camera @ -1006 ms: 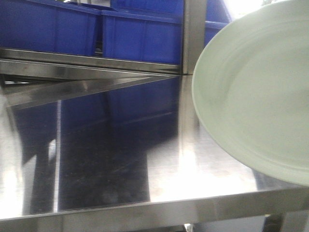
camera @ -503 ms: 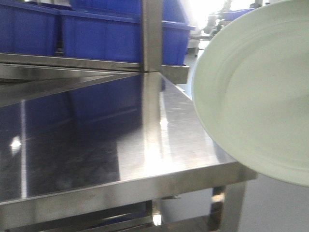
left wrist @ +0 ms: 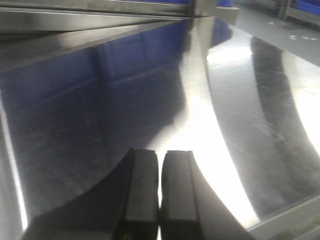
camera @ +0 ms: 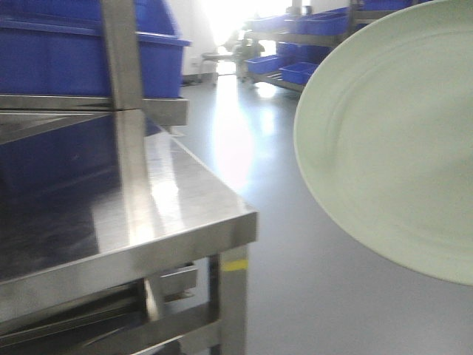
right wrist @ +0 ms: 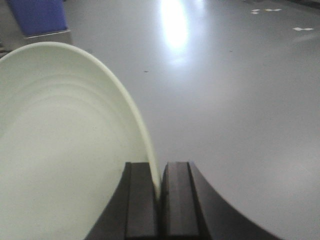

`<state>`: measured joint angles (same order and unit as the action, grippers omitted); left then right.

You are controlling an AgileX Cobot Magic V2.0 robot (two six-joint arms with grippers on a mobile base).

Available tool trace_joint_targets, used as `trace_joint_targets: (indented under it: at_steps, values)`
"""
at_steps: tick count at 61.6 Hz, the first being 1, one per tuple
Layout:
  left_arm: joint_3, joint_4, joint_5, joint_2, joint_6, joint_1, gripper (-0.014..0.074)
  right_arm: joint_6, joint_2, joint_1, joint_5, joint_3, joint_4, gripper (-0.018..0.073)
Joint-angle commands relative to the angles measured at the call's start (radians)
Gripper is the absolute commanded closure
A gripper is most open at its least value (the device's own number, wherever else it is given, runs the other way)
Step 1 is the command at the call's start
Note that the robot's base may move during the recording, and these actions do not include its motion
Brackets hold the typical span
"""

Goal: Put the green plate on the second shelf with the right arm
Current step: 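Drive the base to the blue-bin shelf holding the plate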

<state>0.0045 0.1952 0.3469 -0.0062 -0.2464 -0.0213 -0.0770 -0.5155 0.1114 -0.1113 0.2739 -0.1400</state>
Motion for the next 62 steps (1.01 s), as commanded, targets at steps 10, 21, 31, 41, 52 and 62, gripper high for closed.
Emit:
trace_joint_targets:
  at_steps: [10,21,31,41,52,62]
  values:
    - [0.032,0.004,-0.068,-0.021,0.001,-0.005,0.0472,-0.002,0.001,-0.005,0.104,0.032,-0.003,0.0503]
    - [0.032,0.004,-0.068,-0.021,0.001,-0.005,0.0472,-0.002,0.001,-0.005,0.104,0.032,-0.003,0.0503]
    - [0.032,0.004,-0.068,-0.021,0.001,-0.005,0.0472,-0.002,0.001,-0.005,0.104,0.032,-0.003,0.0503]
    - [0.032,0.004,-0.068,-0.021,0.001,-0.005,0.0472,-0.002,0.001,-0.005,0.104,0.032,-0.003,0.0503]
    - [0.032,0.004,-0.068,-0.021,0.001,-0.005,0.0472,-0.002,0.001,-0.005,0.104,0.032,-0.003,0.0503]
    - [0.032,0.004,-0.068,-0.021,0.001,-0.005,0.0472,-0.002,0.001,-0.005,0.105,0.032,-0.003,0.0503]
